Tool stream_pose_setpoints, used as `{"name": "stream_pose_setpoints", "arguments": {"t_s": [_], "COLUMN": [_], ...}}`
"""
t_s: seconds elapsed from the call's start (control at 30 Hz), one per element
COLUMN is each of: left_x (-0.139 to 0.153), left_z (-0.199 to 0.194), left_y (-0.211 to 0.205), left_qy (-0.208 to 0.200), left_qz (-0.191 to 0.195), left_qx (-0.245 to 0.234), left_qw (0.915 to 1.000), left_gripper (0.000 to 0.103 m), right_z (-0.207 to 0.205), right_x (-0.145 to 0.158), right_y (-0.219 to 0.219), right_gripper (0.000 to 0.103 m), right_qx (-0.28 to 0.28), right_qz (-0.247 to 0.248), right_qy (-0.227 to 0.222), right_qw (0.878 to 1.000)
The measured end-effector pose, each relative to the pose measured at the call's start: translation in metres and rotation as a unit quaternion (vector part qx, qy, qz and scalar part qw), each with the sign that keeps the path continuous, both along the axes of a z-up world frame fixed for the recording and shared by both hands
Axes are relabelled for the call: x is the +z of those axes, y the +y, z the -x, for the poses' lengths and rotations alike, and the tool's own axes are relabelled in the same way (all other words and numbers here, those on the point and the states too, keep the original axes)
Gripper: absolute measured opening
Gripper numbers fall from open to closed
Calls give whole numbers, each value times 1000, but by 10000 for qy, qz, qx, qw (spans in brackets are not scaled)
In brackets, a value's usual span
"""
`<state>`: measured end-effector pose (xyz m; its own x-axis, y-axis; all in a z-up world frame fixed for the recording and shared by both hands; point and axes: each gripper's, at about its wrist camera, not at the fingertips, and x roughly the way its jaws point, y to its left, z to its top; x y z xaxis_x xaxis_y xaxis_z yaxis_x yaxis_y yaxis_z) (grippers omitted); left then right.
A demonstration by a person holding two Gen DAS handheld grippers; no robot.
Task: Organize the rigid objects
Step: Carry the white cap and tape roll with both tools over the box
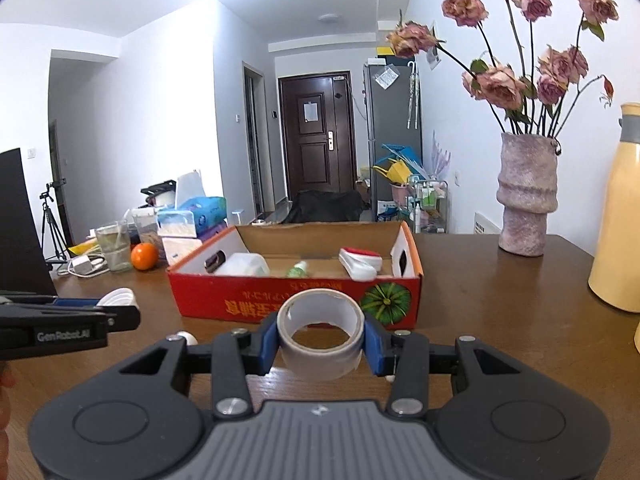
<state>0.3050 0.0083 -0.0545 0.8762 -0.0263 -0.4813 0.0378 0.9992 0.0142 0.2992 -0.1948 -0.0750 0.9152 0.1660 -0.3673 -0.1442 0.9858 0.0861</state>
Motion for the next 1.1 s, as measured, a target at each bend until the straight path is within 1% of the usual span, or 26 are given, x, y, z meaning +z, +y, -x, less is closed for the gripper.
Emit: {"name": "stream_pose_setpoints", "arguments": {"t_s": [0.3,0.53,0.8,0.97,1.1], "left_x": [35,48,53,49,43], "left_z": [-21,-49,-95,-126,-150], "left_y": [-8,-15,-19,-16,-15], "left_qy": [-303,-373,-362,-291,-243], "left_qz": [-30,-88,-36,29,-14], "left_qx": [0,46,226,360,427], "left_qw": [9995,9993,9991,9989,9988], "left_gripper": [42,42,42,42,42], "right_z": [-13,-38,-84,-113,-136], "right_x": [29,44,49,47,43], "right_y": [13,17,15,14,12], "right_gripper": [42,42,42,42,42], "right_qx": [76,108,43,1,-13], "right_qz": [58,102,71,35,-1], "right_qy": [-210,-296,-200,-143,-103], "right_qw": [9997,9995,9998,9999,9999]}}
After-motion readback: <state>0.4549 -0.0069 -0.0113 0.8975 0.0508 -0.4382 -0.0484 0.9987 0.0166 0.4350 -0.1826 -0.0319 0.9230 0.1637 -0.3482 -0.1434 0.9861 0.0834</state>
